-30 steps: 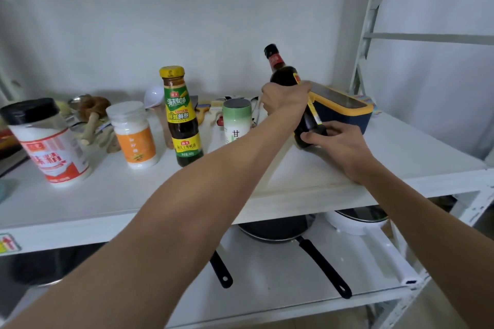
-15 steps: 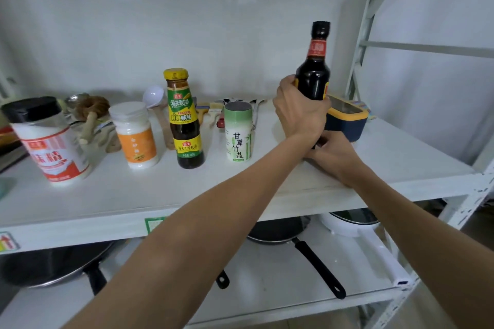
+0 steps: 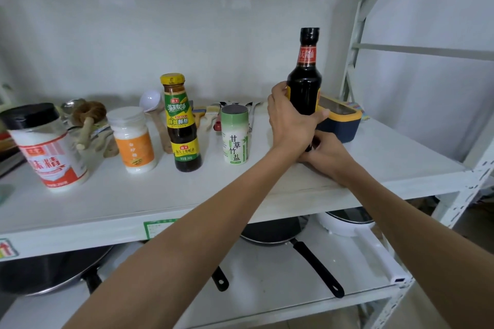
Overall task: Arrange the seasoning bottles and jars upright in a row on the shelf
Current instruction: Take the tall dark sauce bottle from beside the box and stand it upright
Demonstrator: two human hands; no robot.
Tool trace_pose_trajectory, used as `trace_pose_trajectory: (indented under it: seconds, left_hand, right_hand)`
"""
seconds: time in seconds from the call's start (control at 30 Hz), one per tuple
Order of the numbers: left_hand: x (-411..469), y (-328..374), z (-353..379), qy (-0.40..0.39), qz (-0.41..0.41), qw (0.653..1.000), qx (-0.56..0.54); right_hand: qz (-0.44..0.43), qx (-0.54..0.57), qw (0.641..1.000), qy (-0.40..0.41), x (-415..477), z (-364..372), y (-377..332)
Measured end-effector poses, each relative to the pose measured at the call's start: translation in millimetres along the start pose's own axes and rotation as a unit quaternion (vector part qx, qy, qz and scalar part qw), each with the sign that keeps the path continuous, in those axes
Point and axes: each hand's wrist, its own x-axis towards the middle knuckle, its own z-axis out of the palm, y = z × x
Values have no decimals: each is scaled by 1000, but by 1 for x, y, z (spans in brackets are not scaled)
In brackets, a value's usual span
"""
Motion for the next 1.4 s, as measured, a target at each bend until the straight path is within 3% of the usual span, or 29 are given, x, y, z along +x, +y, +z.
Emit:
trace_pose_trajectory:
  seconds: [0.13,0.2,0.33,0.47,0.6,0.8,1.3,1.4]
  left_hand:
    - [-14,-10,-19,-13,-105,989,-98]
    - [-25,-25,-27,0,-140,985,-103]
    - [-35,-39,-31,-31,-156,984,-83]
    - [-34,-41,-26,-104,-148,982,-54]
    - [-33,-48,-25,-137,-131,982,-5]
    - [-30,-59,-22,-154,-104,982,31]
    - [-27,-71,-16,-126,-91,985,70]
    - [-26,-73,-15,-124,-95,985,73]
  right_hand:
    - [7,47,999,-9,-2,-3,-3]
    - [25,137,990,-12,-3,-6,-3]
    - [58,278,953,105,-3,-11,-6]
    - [-5,240,955,176,7,-30,-44]
    - [-84,160,976,123,27,-56,-101]
    - [-55,80,995,21,47,-66,-140]
    - [-85,-1,988,128,38,-44,-135]
    - [-60,17,995,72,38,-52,-145]
